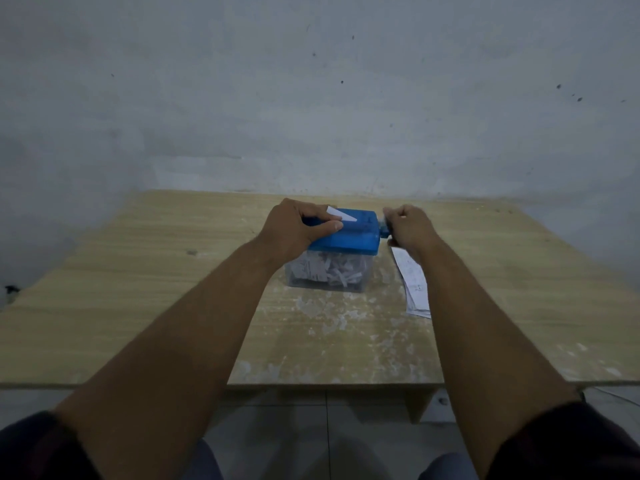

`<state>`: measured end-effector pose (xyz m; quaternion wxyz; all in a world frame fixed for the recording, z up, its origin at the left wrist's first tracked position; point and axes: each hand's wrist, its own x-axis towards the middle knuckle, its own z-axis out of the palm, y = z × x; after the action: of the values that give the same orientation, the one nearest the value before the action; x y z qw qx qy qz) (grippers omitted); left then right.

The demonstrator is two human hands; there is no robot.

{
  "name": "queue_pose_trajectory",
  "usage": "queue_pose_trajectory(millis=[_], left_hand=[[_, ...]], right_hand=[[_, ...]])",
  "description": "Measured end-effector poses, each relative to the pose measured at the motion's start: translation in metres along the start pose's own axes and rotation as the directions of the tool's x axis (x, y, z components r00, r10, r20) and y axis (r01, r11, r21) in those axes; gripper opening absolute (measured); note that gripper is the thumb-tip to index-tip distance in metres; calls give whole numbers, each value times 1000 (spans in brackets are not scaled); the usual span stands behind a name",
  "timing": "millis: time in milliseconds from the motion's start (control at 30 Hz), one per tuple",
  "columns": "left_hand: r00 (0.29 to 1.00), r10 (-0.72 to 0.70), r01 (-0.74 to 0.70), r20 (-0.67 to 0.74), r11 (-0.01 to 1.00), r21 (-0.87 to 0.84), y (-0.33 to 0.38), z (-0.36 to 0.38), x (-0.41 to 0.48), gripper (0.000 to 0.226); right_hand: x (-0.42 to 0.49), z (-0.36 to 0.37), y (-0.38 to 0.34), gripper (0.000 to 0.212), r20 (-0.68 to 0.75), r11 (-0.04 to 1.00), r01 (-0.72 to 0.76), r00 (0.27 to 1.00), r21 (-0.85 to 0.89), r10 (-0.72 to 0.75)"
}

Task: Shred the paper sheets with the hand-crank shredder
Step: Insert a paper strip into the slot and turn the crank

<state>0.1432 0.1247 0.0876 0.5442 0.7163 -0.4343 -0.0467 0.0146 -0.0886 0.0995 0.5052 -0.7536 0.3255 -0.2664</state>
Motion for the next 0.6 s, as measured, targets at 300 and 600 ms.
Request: queue_pose_trajectory(millis=[300, 600], left_hand=[[1000, 7, -7, -3, 991, -134, 1, 4, -4, 17], [1000, -4, 3, -14, 996, -94, 4, 2, -5, 18]], right_hand=[[-77, 14, 58, 35, -110, 999, -32, 994, -29, 28], [-95, -19, -19, 20, -129, 987, 132, 984, 89, -120]])
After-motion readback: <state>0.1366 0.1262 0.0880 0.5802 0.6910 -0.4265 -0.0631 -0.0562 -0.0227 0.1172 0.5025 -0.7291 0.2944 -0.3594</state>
